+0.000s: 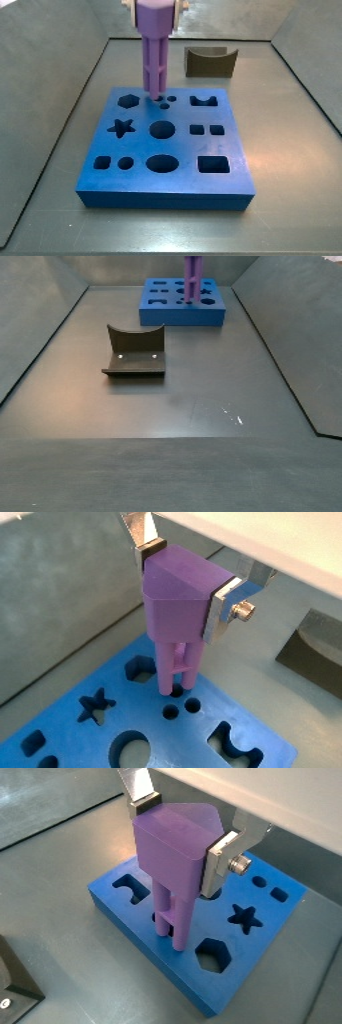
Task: Insert the 3 prong object.
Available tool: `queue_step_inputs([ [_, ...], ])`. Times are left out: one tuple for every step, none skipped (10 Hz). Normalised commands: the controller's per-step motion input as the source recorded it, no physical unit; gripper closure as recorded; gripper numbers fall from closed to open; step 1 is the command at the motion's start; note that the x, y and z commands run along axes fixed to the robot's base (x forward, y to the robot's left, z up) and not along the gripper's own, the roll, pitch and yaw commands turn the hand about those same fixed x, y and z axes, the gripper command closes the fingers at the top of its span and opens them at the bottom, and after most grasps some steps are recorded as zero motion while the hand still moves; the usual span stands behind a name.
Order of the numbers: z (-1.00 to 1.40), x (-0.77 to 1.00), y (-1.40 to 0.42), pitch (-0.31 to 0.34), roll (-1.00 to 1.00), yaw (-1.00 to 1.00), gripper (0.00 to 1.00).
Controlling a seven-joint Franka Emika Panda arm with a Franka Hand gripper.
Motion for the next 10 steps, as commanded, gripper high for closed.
queue_step_inputs([
  [-0.15,0.38,-0.25,0.064,0.19,0.00,1.00],
  [-0.01,0.29,-0.23,0.020,0.09,-0.04,1.00],
  [0.00,0.23,-0.19,0.000,0.05,-0.05,1.00],
  [-0.07,0.22,-0.14,0.000,0.02,-0.04,1.00],
  [-0.27,0.16,0.00,0.000,0.01,-0.02,1.00],
  [-0.41,0.06,0.00,0.000,0.00,0.00,1.00],
  [-0.41,0.00,0.00,-0.014,0.01,0.00,1.00],
  [-0.42,-0.15,0.01,-0.054,0.05,0.07,1.00],
  [-0.39,-0.22,0.04,-0.051,0.07,0.08,1.00],
  [-0.32,-0.29,0.10,-0.021,0.07,0.04,1.00],
])
